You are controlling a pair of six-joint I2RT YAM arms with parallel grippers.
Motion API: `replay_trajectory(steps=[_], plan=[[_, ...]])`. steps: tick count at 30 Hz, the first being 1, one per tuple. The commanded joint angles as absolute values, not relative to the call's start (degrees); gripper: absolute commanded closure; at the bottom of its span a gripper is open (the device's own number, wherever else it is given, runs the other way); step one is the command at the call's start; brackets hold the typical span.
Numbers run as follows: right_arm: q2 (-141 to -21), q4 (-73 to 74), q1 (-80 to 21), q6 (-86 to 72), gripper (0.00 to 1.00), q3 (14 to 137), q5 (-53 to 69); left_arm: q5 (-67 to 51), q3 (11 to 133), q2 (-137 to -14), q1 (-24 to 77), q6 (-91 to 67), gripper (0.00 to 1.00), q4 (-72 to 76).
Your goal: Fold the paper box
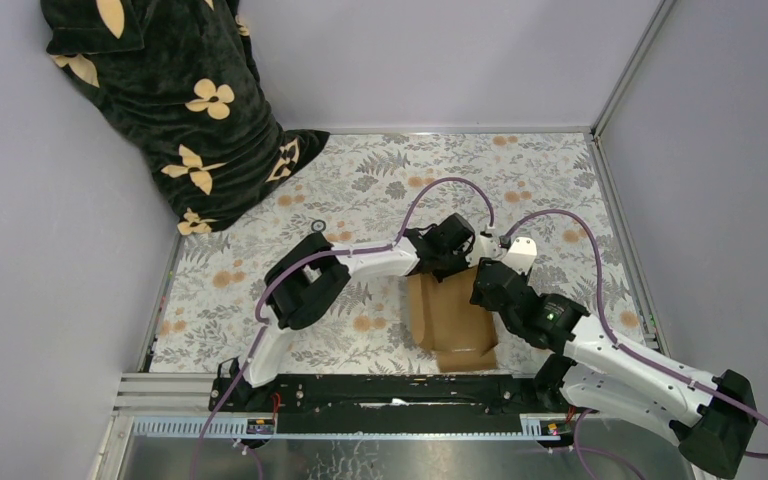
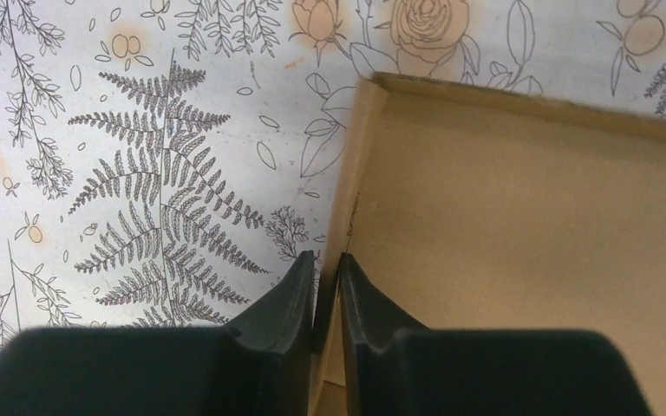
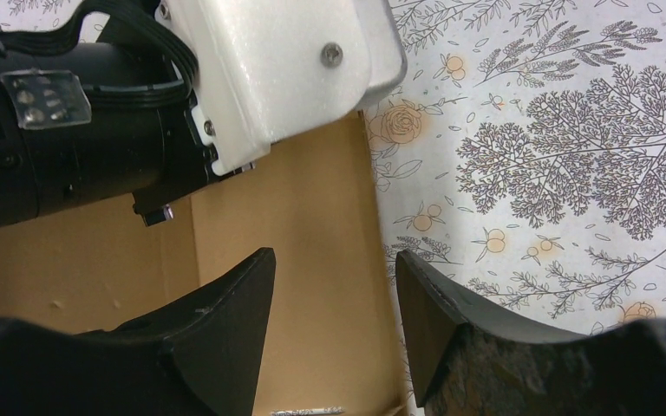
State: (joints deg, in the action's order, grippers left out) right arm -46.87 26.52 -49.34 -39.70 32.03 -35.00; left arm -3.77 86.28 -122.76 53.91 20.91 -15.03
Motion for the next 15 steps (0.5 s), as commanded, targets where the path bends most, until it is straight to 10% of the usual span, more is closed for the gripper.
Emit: replay_trajectory(steps=[1, 15], plan=[[-47.26, 25.07, -48.86, -38.79, 0.39, 33.0, -35.33, -6.79, 87.39, -125.74, 53.52, 20.13, 0.83, -17.55], [-47.64, 24.18, -48.87, -39.03, 0.39, 32.15, -34.64, 3.77, 86.46, -124.68, 54.35, 20.13, 0.92, -17.89]])
